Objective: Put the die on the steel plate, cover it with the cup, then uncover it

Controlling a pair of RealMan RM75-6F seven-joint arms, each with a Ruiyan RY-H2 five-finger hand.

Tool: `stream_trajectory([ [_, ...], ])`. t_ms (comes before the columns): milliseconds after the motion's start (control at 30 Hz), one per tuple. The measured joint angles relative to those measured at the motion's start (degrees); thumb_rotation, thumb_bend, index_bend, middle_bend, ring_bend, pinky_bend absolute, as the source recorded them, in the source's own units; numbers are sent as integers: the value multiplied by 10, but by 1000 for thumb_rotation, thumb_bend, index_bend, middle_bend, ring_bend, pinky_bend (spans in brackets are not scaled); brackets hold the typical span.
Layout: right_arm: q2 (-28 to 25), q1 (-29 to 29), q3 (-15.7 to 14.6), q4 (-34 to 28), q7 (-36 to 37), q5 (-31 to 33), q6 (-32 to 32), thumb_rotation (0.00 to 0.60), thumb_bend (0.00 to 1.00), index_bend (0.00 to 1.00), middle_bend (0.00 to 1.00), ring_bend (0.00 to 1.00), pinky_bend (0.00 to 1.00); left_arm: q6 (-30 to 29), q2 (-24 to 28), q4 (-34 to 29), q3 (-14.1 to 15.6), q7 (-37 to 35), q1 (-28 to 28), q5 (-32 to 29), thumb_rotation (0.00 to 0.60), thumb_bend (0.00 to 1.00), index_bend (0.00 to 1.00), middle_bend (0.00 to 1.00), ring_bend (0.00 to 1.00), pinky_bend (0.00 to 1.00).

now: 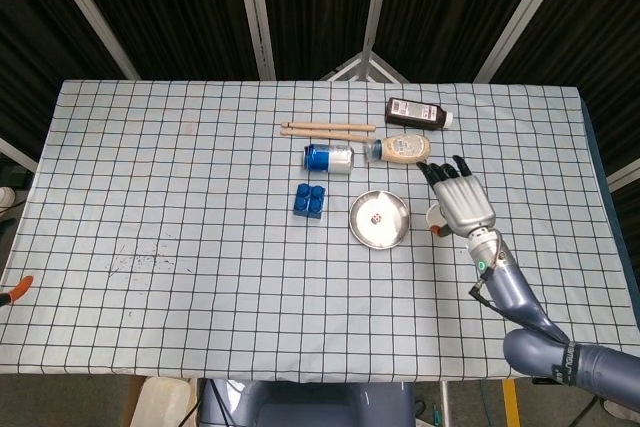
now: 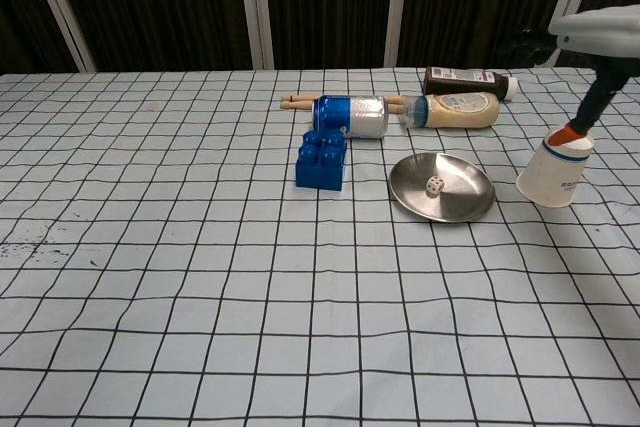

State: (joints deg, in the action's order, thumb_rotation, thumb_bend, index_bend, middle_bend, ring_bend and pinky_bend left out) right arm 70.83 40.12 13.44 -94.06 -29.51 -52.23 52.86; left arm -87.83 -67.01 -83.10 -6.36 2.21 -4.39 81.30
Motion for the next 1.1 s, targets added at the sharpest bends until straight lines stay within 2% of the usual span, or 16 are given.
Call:
stream_trajectory([
  [100, -14, -10, -14, -7, 2, 3, -1, 600, 156, 93, 177, 157, 46, -19, -9, 10, -2, -13, 0, 14, 600, 262, 165, 0, 0, 116],
  [300, -27, -18, -35, -4, 6, -4, -4, 600, 155, 81, 175, 157, 47, -45, -28, 36, -9, -28, 1, 28, 600, 257, 135, 0, 0, 89],
  [533, -25, -15, -44, 11, 11, 1, -16, 600, 156, 74, 160, 157, 46, -45, -36, 43, -11, -32, 3, 23, 600, 168, 134, 0, 0, 37],
  [900, 3, 14, -49, 79, 12, 22, -60, 600, 157, 170, 160, 160, 46, -27, -33, 33, -17, 8, 0, -3, 600, 169, 134, 0, 0, 36],
  [1100, 16, 34, -48, 115, 17, 40, -82, 600, 156, 245, 175, 214, 47, -28, -38, 36, -22, 16, -1, -11, 600, 171, 134, 0, 0, 36],
])
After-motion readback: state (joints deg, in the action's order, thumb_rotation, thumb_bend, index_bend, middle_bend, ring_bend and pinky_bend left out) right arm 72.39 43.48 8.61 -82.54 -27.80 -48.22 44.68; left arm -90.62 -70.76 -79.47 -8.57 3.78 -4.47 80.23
